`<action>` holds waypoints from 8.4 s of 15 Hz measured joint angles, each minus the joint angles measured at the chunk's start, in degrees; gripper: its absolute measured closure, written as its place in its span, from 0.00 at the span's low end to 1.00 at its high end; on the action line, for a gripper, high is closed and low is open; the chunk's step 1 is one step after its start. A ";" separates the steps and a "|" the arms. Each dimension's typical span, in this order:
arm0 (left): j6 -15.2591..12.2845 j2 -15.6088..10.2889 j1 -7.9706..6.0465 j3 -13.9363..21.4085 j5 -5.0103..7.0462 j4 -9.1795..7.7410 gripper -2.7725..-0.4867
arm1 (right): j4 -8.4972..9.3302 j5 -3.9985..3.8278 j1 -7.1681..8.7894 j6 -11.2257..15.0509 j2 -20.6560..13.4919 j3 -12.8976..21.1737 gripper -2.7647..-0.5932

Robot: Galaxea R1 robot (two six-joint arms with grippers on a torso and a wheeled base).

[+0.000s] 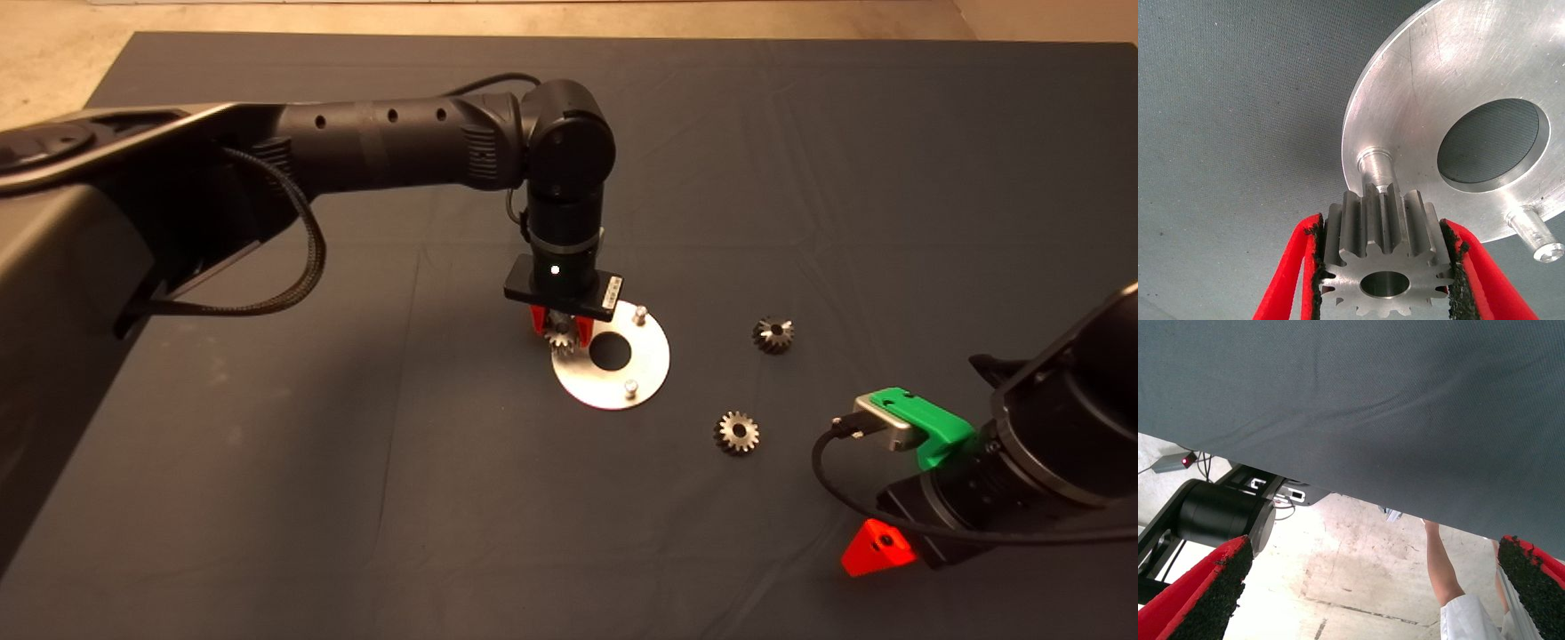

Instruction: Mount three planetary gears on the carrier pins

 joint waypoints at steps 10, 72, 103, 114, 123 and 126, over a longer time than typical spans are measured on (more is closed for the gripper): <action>0.17 0.14 -0.05 -0.59 0.00 0.03 0.82 | 0.00 0.00 -0.15 -0.01 0.00 0.02 0.01; -0.39 0.66 -0.30 -2.89 0.00 0.16 0.82 | 0.01 0.00 -0.78 0.00 0.17 0.28 0.01; -0.20 1.08 -0.90 -2.62 0.00 0.82 0.82 | 0.02 0.00 -0.78 -0.01 0.81 0.28 0.01; 0.68 1.08 -1.60 -1.83 0.00 0.82 0.82 | 0.02 -0.01 -1.08 0.00 0.81 0.28 0.01; 0.63 1.08 0.30 -1.44 0.22 0.82 0.82 | 0.02 -0.02 -1.61 -0.01 0.80 0.28 0.01; 0.66 1.08 0.30 -1.44 0.23 0.84 0.82 | 0.02 -0.02 -1.71 -0.01 0.80 0.28 0.01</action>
